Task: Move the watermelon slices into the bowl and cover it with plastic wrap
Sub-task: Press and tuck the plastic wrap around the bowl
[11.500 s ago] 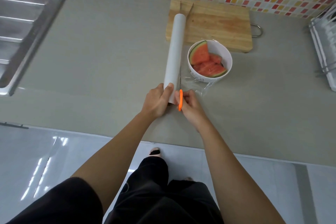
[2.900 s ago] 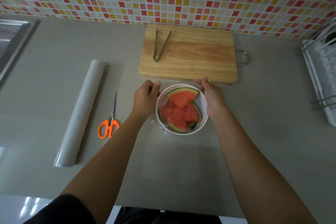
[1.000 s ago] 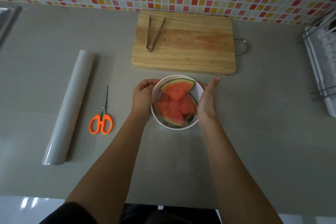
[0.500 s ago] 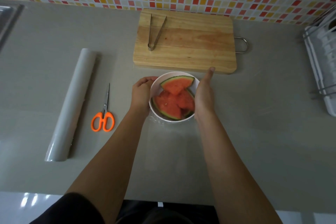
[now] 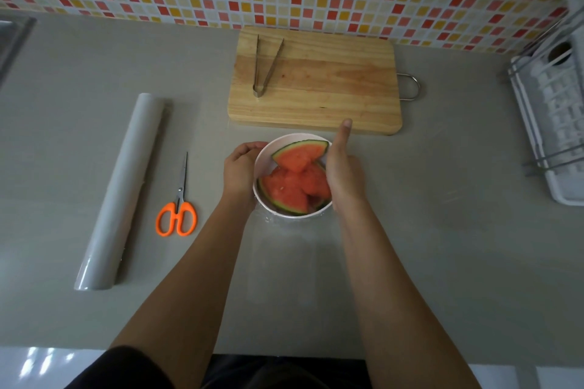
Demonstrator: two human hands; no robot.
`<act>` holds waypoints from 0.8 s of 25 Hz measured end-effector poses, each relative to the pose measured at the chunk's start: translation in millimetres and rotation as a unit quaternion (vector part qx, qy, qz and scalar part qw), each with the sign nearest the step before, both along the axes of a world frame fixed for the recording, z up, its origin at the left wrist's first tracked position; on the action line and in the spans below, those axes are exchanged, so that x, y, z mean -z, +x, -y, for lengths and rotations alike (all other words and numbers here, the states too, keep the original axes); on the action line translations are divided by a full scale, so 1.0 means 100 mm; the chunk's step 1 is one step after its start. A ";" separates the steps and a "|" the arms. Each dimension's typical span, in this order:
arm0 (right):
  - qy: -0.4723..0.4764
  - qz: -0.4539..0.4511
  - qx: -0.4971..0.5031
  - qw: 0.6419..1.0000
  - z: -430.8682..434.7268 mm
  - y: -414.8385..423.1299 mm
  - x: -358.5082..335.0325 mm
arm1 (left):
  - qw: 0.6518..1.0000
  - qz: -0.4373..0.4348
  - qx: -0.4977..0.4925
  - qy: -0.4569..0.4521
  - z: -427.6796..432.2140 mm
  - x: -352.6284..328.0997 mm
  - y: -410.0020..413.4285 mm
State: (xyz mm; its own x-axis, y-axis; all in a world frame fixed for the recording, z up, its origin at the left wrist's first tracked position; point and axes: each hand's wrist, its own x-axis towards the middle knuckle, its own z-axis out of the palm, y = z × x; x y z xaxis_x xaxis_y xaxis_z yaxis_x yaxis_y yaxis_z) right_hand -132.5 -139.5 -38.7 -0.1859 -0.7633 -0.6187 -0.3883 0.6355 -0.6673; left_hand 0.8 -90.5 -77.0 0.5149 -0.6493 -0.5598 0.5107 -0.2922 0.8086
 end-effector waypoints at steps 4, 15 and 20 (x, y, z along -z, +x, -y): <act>0.031 0.073 0.012 0.997 -0.03 0.00 -0.02 | 1.000 -0.018 -0.011 -0.012 -0.03 0.01 -0.01; 0.066 0.220 0.074 0.971 -0.18 -0.15 0.07 | 0.998 0.046 0.043 0.019 -0.01 0.03 0.05; -0.100 -0.013 0.022 0.995 -0.11 -0.20 0.07 | 0.910 0.317 0.223 0.150 0.07 -0.05 0.26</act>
State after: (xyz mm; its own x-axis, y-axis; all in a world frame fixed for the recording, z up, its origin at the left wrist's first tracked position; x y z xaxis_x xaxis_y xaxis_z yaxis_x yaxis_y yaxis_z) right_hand -152.3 -128.9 -45.2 -0.2353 -0.8614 -0.4502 -0.3821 0.5079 -0.7721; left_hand 27.0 -97.1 -71.8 0.5192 -0.7396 -0.4283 -0.2539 -0.6120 0.7490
